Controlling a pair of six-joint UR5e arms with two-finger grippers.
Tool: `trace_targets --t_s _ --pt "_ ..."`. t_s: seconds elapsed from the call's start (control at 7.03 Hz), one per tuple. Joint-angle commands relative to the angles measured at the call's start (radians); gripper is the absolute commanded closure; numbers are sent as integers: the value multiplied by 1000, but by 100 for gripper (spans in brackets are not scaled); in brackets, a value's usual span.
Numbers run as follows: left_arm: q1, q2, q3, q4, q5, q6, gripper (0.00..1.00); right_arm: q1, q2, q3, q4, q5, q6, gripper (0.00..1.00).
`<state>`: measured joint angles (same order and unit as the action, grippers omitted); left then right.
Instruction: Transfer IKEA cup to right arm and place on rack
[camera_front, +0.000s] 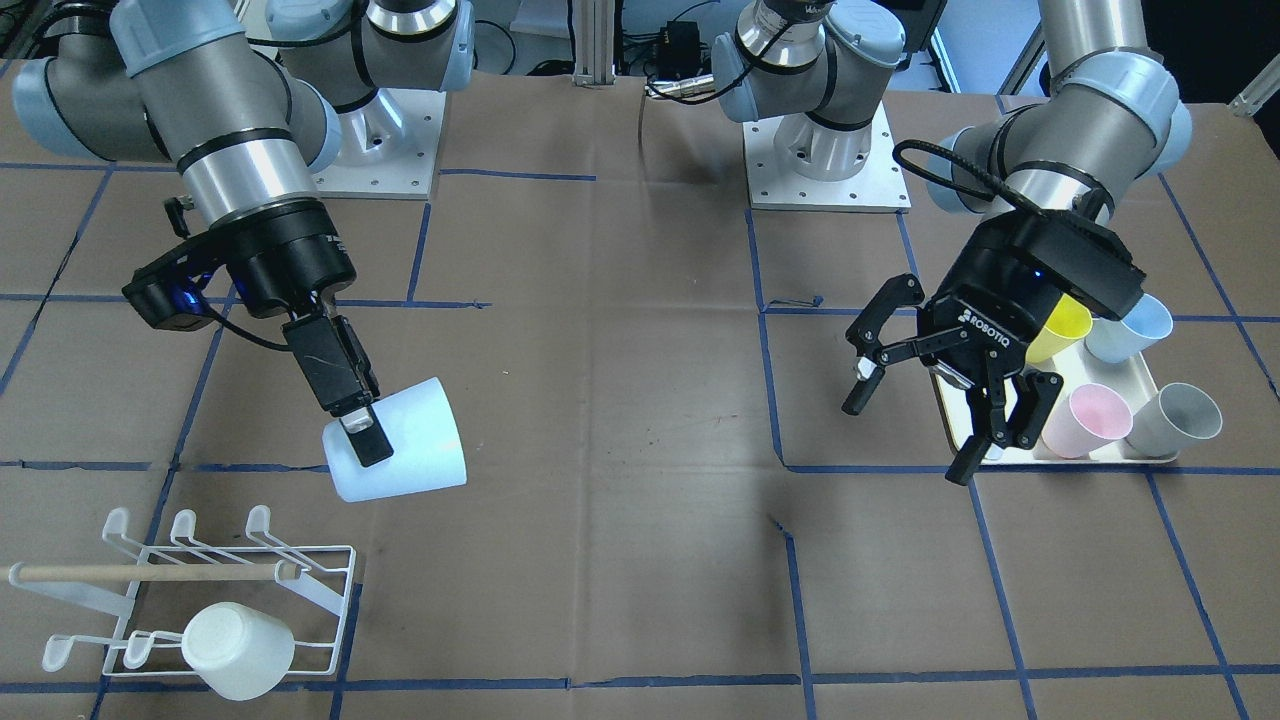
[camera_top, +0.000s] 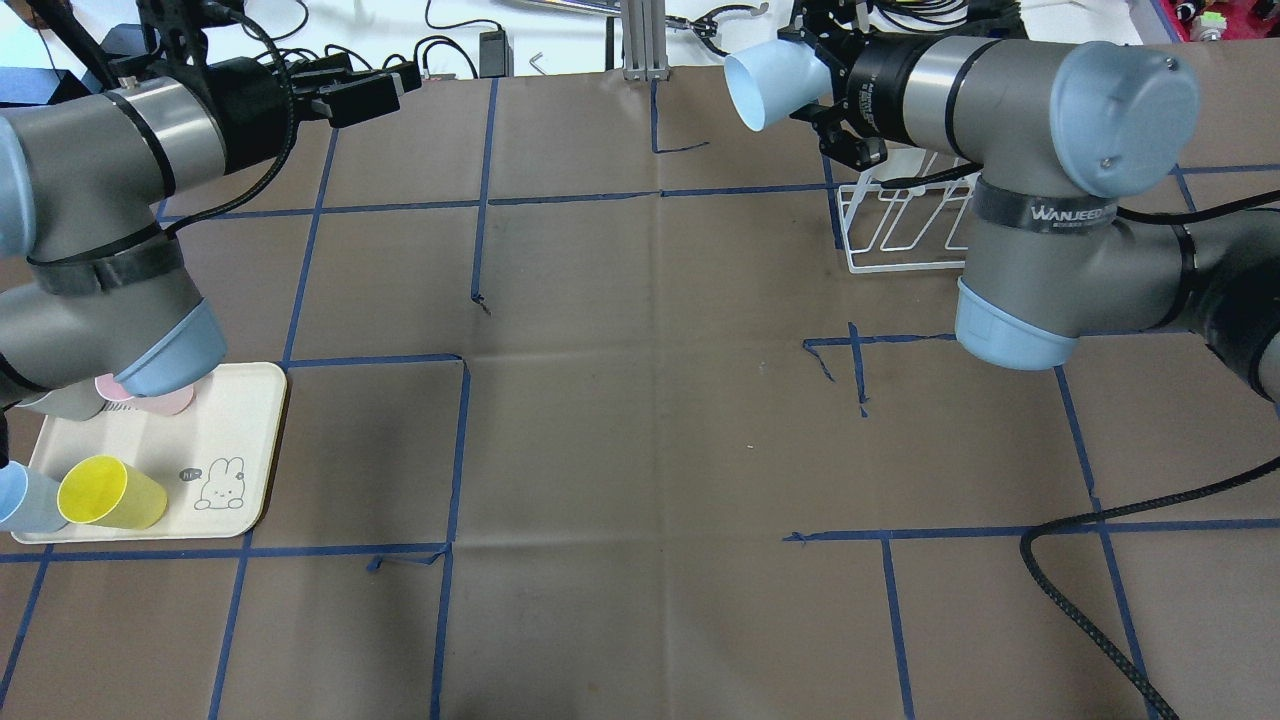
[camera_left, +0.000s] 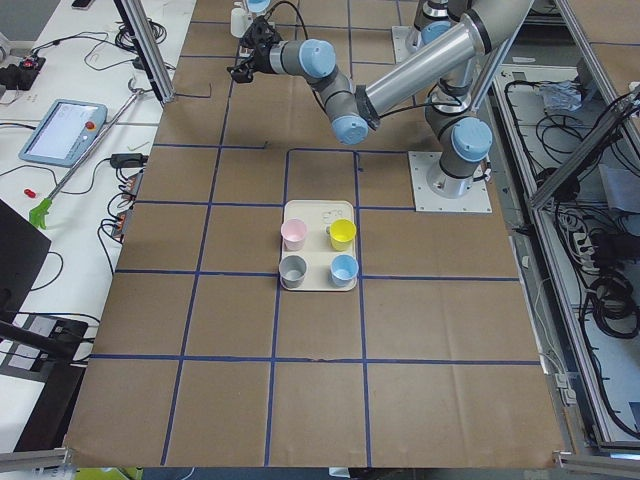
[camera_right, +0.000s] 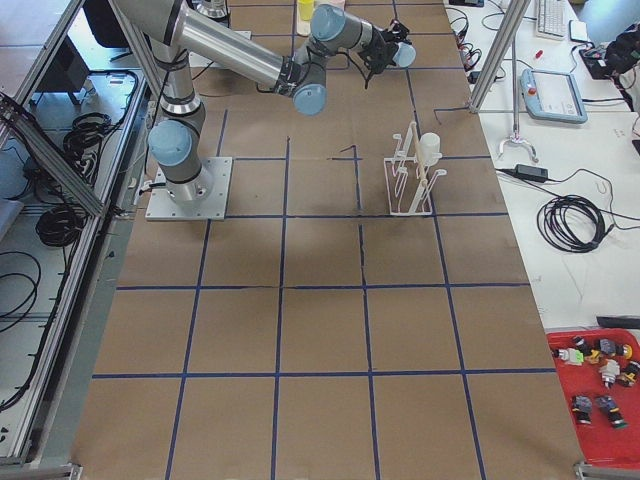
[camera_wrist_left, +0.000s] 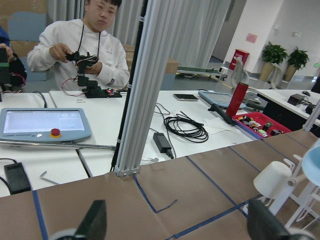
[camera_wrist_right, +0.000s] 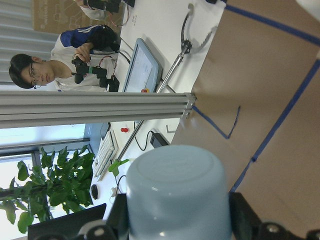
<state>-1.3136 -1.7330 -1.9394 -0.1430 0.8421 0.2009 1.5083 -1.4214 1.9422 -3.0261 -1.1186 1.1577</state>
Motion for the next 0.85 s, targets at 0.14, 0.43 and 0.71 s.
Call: trace_targets --t_s 0.14,0.43,0.71 --pt "-168 0 257 -531 448 -12 1 -153 9 -6 -7 -68 -666 73" --pt "-252 19 354 -897 660 -20 1 -192 71 -95 -19 -153 -942 72" --pt "-268 85 381 -1199 715 -85 1 -227 201 -193 -107 -165 -1108 71"
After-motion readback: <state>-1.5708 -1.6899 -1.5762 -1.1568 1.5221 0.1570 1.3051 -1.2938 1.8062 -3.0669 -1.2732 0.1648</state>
